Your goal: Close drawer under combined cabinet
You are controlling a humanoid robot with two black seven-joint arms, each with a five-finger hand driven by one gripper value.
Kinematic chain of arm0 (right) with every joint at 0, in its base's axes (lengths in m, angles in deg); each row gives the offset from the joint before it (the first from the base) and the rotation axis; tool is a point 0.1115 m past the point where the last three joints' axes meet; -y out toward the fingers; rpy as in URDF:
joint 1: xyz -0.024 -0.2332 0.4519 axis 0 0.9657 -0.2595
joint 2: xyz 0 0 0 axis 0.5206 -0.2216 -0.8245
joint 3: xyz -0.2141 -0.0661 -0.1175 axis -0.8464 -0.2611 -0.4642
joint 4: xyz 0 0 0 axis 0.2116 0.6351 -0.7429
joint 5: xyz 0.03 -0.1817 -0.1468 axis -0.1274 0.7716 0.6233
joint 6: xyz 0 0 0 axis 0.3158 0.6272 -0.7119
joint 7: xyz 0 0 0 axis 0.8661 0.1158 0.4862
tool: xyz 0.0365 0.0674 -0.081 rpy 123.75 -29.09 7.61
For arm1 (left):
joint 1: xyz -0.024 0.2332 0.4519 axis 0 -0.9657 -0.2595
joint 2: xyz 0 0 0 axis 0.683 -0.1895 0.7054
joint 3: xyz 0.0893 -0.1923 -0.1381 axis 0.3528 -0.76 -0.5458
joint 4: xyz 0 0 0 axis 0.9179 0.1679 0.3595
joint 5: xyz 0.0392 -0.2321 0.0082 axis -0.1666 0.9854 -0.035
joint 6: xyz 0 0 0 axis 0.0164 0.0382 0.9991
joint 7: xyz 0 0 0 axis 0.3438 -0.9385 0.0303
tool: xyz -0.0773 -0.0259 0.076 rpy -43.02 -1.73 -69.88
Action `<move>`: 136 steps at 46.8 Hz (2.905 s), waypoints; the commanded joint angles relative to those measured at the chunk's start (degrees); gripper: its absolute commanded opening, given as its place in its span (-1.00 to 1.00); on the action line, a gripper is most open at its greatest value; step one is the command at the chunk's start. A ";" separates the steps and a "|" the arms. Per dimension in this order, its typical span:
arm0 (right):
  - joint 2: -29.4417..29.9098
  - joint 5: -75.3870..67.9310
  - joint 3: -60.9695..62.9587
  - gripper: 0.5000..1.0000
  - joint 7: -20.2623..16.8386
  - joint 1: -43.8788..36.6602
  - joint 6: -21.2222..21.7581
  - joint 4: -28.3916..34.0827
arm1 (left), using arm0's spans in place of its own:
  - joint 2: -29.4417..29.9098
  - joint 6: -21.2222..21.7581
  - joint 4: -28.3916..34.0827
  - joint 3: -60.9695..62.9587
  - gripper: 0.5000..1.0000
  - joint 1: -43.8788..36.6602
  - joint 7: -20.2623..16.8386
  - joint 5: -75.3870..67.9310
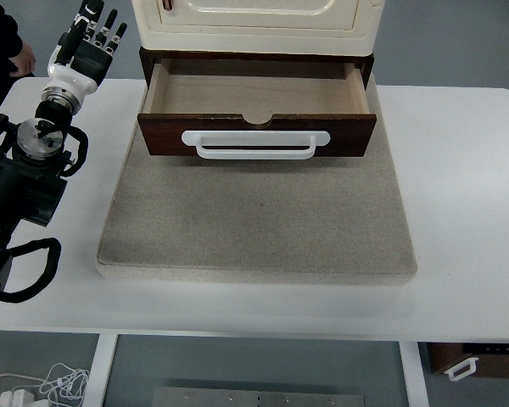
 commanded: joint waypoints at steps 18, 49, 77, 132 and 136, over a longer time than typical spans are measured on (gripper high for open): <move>0.00 -0.02 0.00 0.81 0.00 0.00 0.00 0.00 | 0.17 0.13 -0.08 0.00 1.00 -0.02 -0.29 0.00; 0.00 -0.02 0.00 0.81 0.00 0.00 0.00 0.00 | 0.44 0.22 0.00 0.09 1.00 0.16 -0.37 -0.09; 0.00 -0.02 0.00 0.81 0.00 0.00 0.00 0.00 | 7.55 0.74 -4.65 0.09 1.00 4.73 -0.37 -0.53; 0.00 -0.02 0.00 0.81 0.00 0.00 0.00 0.00 | 20.57 2.59 -44.46 23.20 1.00 22.84 0.50 -0.88; 0.00 -0.02 0.00 0.81 0.00 0.00 0.00 0.00 | 20.65 2.85 -48.85 25.83 1.00 22.84 0.50 -0.88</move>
